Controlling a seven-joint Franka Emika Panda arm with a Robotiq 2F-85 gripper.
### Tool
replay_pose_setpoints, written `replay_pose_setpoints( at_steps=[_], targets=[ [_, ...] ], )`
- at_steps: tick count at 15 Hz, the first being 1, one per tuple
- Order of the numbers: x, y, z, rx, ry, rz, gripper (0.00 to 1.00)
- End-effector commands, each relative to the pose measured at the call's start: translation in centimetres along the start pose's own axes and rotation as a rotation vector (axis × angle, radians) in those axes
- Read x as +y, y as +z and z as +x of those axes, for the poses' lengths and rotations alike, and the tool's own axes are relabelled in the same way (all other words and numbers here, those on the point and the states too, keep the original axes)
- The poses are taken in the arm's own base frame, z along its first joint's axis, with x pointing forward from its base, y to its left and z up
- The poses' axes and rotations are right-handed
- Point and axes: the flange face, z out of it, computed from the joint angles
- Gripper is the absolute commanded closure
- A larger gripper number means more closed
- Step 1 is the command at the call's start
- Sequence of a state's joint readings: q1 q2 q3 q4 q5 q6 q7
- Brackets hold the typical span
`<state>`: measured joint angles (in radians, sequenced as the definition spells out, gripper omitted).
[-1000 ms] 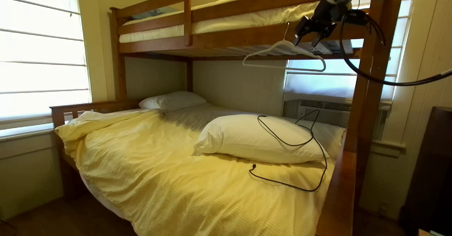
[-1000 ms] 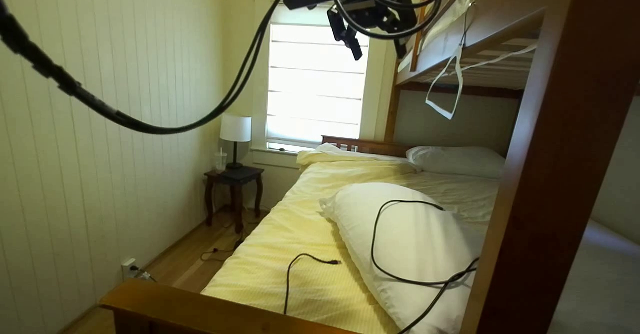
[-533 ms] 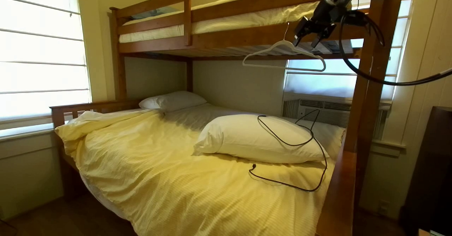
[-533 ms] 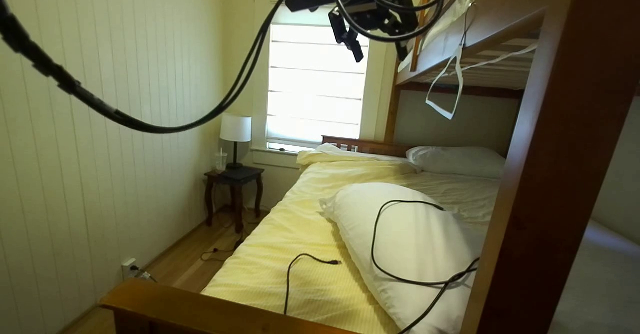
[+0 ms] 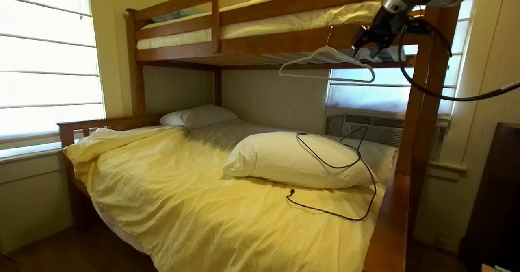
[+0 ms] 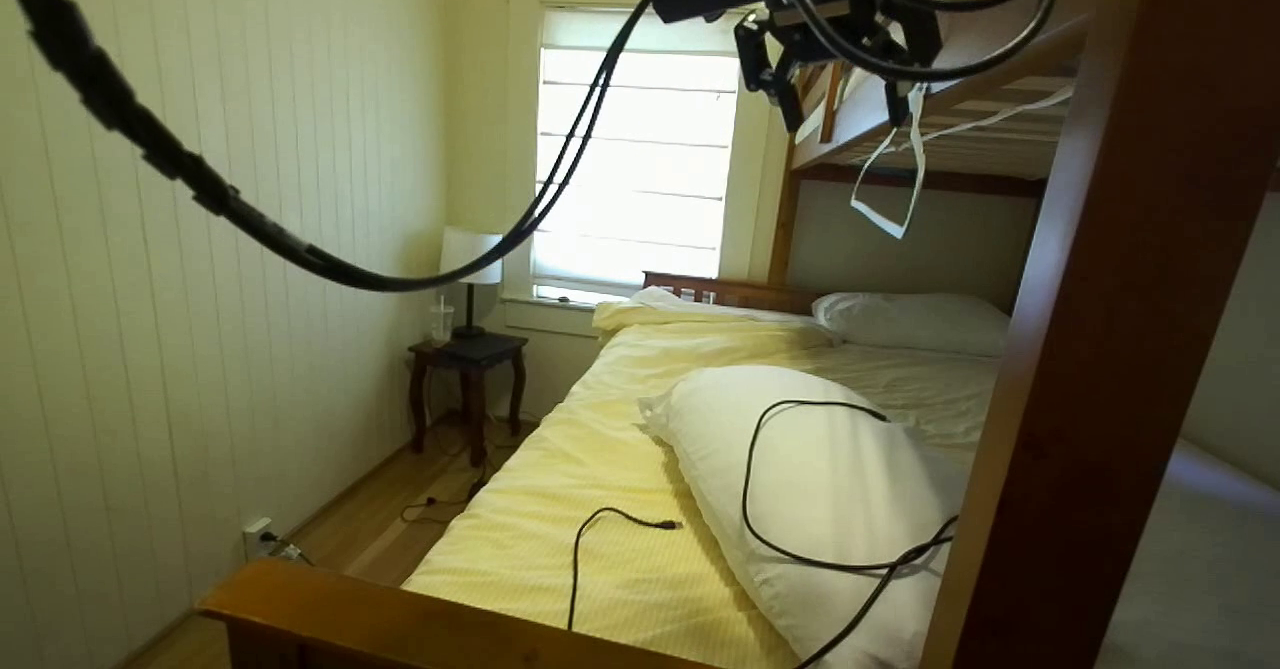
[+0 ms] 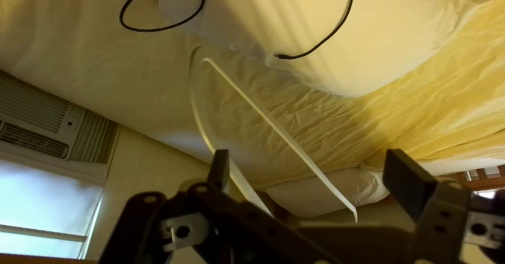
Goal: Put the hanger on the pillow
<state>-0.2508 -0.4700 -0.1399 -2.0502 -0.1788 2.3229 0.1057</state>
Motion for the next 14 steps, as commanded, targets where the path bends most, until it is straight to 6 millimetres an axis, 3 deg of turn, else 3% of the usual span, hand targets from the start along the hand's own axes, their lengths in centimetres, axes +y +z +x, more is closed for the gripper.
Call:
replay_pose_setpoints(
  at_steps=[1, 7, 8, 9, 10, 12, 13, 14],
  targets=[
    [2.3, 1.1, 1.2, 0.022, 0.011, -0.039, 0.0],
    [3.5, 3.7, 1.4, 0.02, 0.016, -0.061, 0.0],
    [3.5, 4.0, 1.4, 0.012, 0.015, -0.06, 0.13],
    [3.5, 4.4, 1.3, 0.005, 0.016, -0.055, 0.19],
    [3.6, 4.7, 1.3, 0.001, 0.015, -0.062, 0.33],
    [3.6, 5.1, 1.2, -0.011, 0.011, -0.06, 0.42],
    [3.6, 5.4, 1.2, -0.011, 0.007, -0.065, 0.38],
    [3.7, 5.5, 1.2, -0.016, 0.009, -0.068, 0.42]
  ],
)
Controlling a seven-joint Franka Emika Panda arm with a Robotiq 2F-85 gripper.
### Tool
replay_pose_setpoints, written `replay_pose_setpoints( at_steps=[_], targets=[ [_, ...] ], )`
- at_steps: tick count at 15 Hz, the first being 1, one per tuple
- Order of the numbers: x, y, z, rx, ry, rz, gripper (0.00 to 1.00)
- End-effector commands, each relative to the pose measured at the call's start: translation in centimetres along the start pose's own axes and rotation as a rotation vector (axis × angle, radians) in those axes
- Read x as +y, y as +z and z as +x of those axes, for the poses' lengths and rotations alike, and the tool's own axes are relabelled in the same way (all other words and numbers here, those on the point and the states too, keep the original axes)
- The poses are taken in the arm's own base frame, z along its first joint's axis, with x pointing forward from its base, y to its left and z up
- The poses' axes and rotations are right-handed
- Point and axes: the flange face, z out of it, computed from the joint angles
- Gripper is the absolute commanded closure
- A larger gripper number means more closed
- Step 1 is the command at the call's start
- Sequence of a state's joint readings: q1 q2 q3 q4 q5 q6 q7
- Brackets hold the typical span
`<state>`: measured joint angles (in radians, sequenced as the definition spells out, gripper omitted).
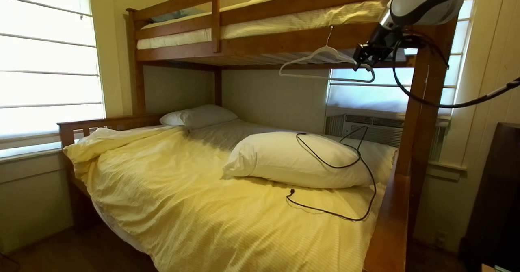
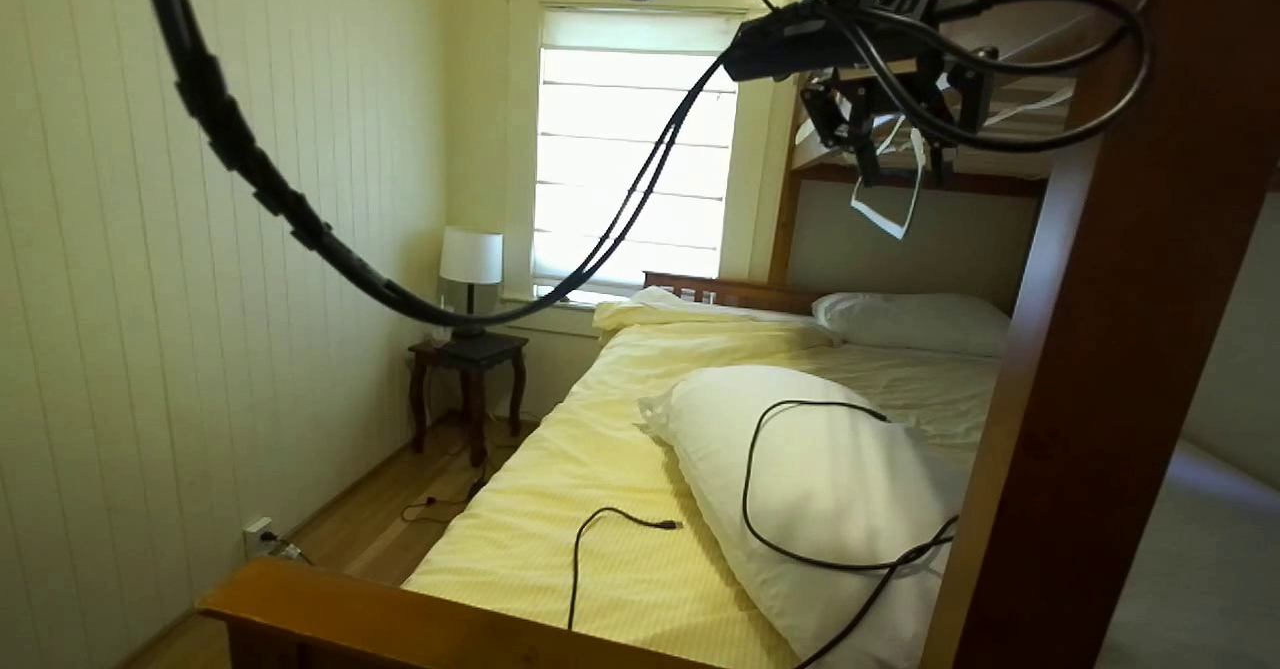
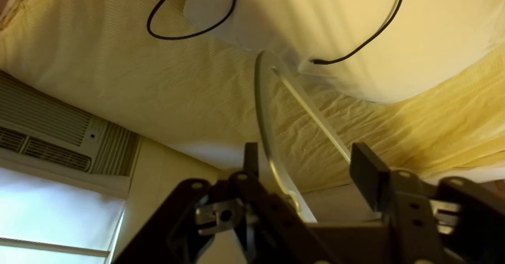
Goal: Put the hanger on the pillow
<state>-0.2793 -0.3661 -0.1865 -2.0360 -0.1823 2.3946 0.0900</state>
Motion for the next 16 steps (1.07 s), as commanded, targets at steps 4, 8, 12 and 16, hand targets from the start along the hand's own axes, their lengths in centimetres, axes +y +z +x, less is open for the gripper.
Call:
replay_pose_setpoints(
  at_steps=[4, 8, 12, 16],
  targets=[
    [0.5, 0.4, 0.6, 0.003, -0.026, -0.028, 0.49],
    [0.5, -0.2, 0.7, 0.01, -0.026, -0.028, 0.66],
    [1.0, -0.9, 1.1, 0.02, -0.021, -0.036, 0.73],
    [1.4, -0.7, 1.2, 0.018, -0.013, -0.042, 0.92]
  ],
)
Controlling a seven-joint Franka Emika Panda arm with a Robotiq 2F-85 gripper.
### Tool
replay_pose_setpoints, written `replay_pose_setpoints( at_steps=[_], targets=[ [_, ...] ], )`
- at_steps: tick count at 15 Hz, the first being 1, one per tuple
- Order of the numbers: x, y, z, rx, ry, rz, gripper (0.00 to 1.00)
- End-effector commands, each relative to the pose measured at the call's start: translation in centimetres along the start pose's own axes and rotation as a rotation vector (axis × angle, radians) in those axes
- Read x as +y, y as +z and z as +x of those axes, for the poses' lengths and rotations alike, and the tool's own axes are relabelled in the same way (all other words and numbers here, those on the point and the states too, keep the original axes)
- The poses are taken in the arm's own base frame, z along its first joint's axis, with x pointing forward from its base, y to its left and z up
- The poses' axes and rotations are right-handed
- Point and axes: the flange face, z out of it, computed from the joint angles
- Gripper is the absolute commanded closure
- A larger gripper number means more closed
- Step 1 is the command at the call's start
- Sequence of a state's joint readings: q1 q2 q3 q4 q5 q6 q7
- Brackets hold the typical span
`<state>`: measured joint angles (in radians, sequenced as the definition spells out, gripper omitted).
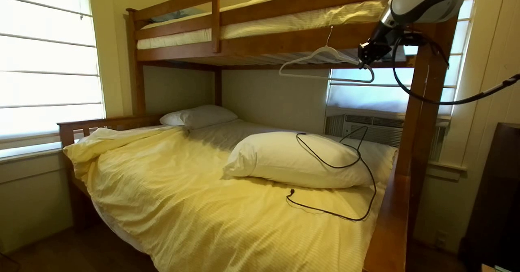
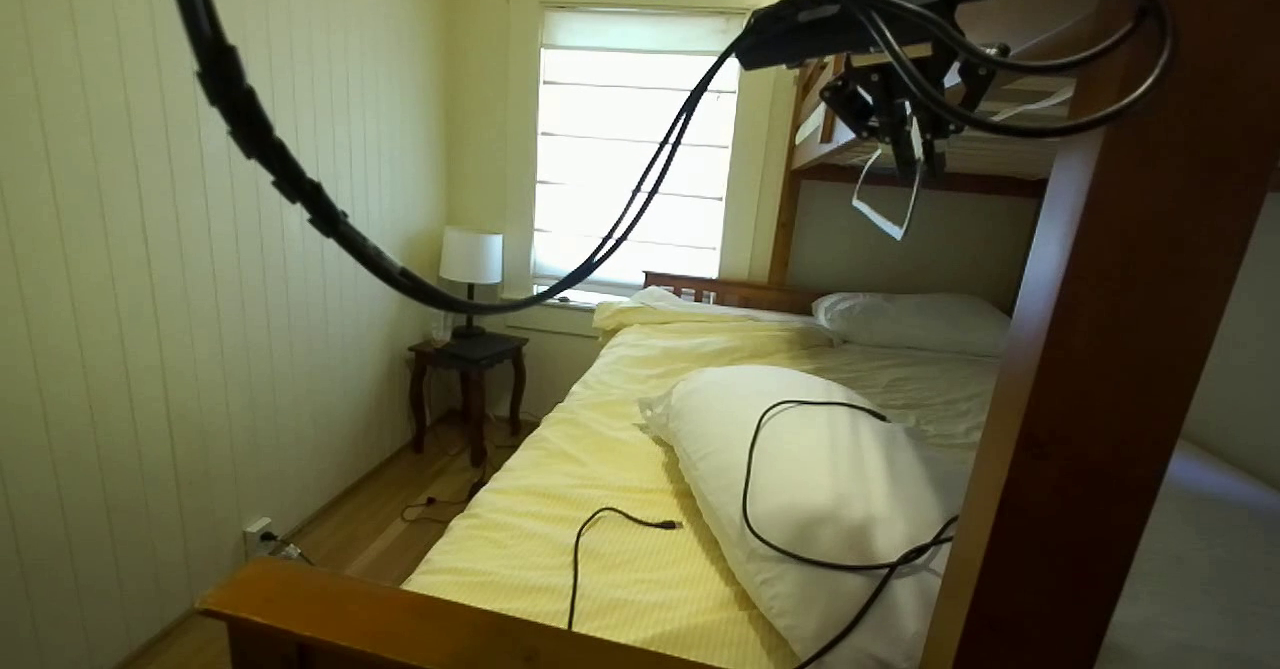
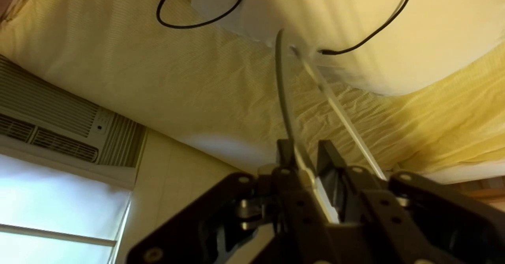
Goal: Put the hanger on the pillow
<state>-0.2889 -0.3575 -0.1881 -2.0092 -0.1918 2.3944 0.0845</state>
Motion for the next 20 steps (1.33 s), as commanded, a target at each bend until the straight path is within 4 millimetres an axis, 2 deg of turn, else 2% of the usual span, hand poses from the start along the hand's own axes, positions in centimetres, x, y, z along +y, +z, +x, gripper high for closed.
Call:
replay_pose_setpoints(
  at_steps=[1, 4, 6, 15, 18, 20],
  targets=[
    [0.8, 0.0, 0.2, -0.008, -0.01, -0.024, 0.93],
    [0.8, 0.5, 0.0, -0.025, -0.016, -0.018, 0.85],
    [0.9, 0.3, 0.0, -0.024, -0.017, -0.018, 0.98],
    [-0.2, -4.2, 0.1, 0.016, -0.094, 0.041, 0.99],
    [-0.8, -4.6, -0.3, 0.009, -0.145, 0.051, 0.99],
    [-1.2, -4.1, -0.9, -0.019, -0.176, 0.063, 0.99]
  ],
)
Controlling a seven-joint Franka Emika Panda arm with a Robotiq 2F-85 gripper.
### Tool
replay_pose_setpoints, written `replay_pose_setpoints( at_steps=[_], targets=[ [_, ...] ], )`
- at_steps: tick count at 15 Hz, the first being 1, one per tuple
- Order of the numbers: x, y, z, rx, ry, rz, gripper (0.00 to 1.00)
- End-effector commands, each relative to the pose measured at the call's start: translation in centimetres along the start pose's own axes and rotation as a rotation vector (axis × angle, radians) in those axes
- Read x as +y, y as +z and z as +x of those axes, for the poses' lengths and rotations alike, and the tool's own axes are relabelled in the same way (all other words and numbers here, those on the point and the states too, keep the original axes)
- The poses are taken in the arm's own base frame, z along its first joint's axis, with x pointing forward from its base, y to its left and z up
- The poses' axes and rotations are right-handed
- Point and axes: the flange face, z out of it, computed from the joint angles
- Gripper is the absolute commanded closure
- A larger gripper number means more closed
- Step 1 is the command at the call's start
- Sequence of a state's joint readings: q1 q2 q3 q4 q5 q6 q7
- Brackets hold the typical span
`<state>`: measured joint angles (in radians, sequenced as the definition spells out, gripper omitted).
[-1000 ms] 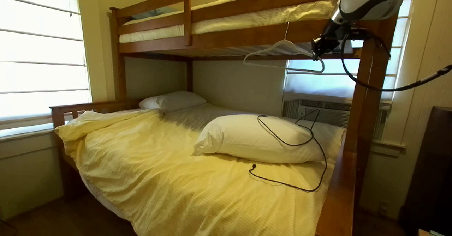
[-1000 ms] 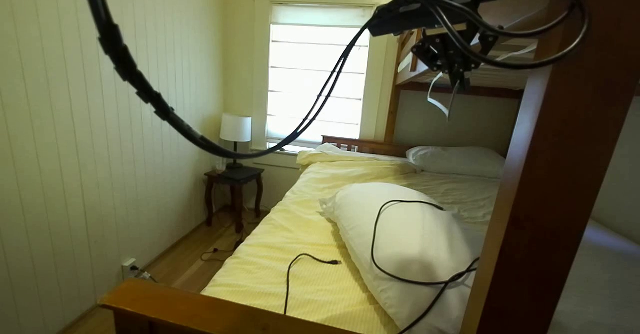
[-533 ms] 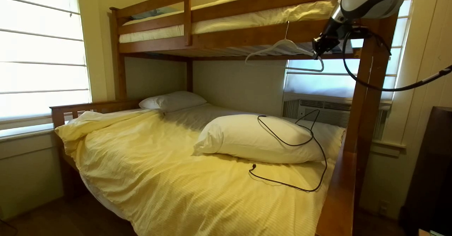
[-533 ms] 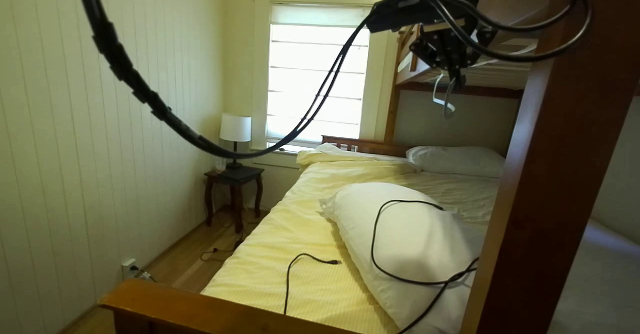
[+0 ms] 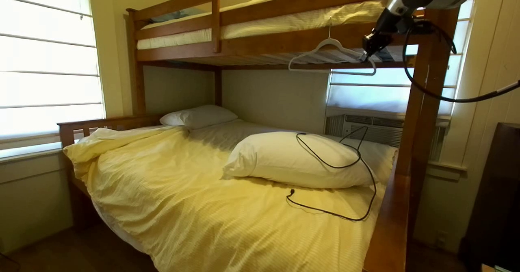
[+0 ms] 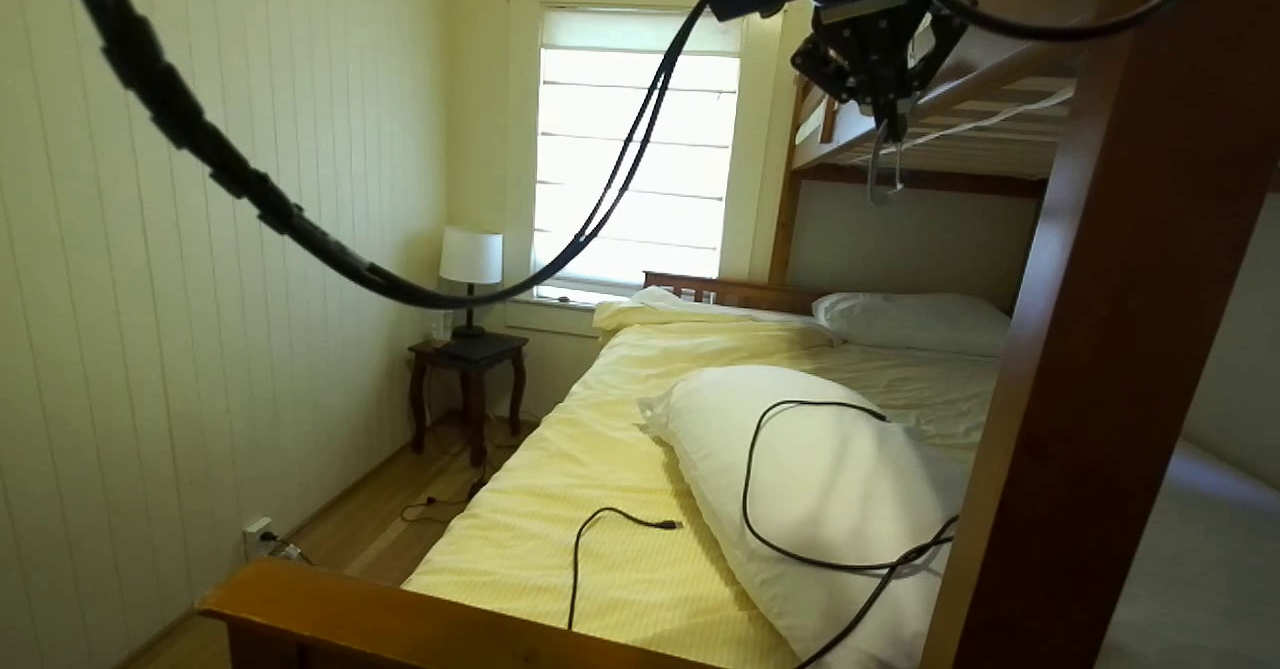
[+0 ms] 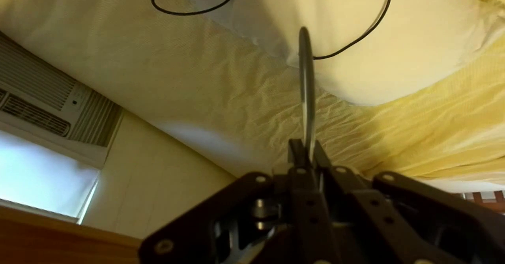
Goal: Put the hanger on the pillow
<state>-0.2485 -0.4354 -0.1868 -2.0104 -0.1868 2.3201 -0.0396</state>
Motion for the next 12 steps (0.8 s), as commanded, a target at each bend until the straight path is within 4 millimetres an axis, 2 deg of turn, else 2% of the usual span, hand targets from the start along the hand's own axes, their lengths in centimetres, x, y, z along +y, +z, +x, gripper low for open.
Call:
replay_pose_setpoints(
  at_steps=[1, 4, 9, 12],
  targets=[
    [-0.6, 0.2, -0.8, -0.04, -0.054, 0.038, 0.99],
    [-2.0, 1.6, -1.9, -0.086, -0.114, 0.016, 0.99],
    [-5.3, 5.0, -4.5, -0.139, -0.23, -0.047, 0.99],
    [-6.6, 7.3, -5.4, -0.148, -0.271, -0.109, 0.99]
  ],
)
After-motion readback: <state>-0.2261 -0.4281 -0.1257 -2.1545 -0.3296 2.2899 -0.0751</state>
